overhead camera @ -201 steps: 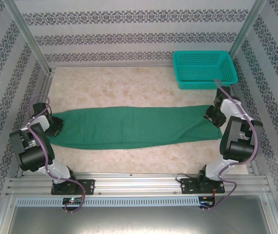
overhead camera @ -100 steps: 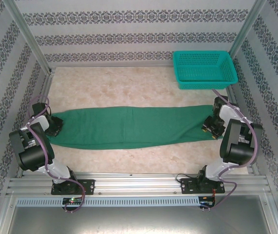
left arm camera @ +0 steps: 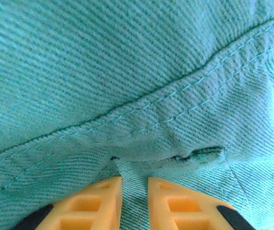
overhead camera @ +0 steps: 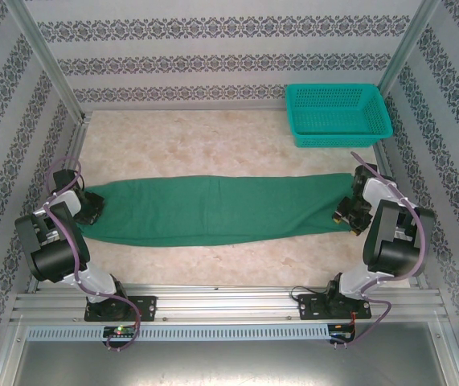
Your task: Roll up the long pants
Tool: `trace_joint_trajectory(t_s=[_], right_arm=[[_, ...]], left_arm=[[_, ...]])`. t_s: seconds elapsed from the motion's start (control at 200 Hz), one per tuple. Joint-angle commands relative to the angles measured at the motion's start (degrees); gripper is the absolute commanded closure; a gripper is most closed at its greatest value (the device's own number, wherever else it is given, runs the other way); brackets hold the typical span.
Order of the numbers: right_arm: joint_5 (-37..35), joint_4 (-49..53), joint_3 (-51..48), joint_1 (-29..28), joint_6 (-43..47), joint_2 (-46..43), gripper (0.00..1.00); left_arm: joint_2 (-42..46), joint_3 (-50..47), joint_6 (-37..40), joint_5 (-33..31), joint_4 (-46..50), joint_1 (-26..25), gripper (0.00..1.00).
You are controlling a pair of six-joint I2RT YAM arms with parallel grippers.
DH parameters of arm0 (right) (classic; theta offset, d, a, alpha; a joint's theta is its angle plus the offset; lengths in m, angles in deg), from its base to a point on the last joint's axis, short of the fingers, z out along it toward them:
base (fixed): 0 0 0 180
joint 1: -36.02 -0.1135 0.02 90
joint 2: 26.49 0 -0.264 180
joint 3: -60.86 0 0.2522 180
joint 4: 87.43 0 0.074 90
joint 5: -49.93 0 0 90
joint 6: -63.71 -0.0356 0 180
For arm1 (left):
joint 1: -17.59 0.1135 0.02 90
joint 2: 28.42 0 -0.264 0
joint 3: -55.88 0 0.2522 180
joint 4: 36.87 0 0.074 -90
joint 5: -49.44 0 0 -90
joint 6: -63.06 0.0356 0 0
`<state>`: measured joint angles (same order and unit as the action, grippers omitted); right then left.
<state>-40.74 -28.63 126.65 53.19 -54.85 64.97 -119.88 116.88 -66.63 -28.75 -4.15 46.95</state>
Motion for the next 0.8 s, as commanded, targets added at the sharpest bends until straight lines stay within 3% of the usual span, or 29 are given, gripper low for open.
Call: trace_joint_trajectory(t_s=[0.0, 0.065, 0.11, 0.42, 0.679, 0.794], right_arm=[[0.3, -1.5, -1.6, 0.9, -0.6, 2.4, 0.60], [-0.6, -1.5, -1.4, 0.9, -0.8, 2.1, 0.87], [-1.4, -1.7, -1.3, 1.1, -1.0, 1.3, 1.00], [-8.8, 2.4, 3.9, 5.2, -1.6, -3.6, 1.00], [-11.1, 4.8, 11.9, 7.5, -2.0, 1.4, 1.00], [-10.1, 2.6, 8.4, 7.6, -2.3, 2.1, 0.87]], left_arm=[[-1.7, -0.1, 0.5, 0.1, -0.5, 0.6, 0.78], [-1.6, 0.0, 0.6, -0.2, -0.4, 0.6, 0.78], [-1.7, 0.1, 0.5, -0.2, -0.3, 0.6, 0.78], [-1.8, 0.0, -0.3, -2.7, 0.4, 0.8, 0.79], [-2.2, -0.4, -0.5, -1.0, -0.7, 1.5, 0.78], [-0.7, 0.1, 0.1, -0.5, 0.2, 1.5, 0.78]])
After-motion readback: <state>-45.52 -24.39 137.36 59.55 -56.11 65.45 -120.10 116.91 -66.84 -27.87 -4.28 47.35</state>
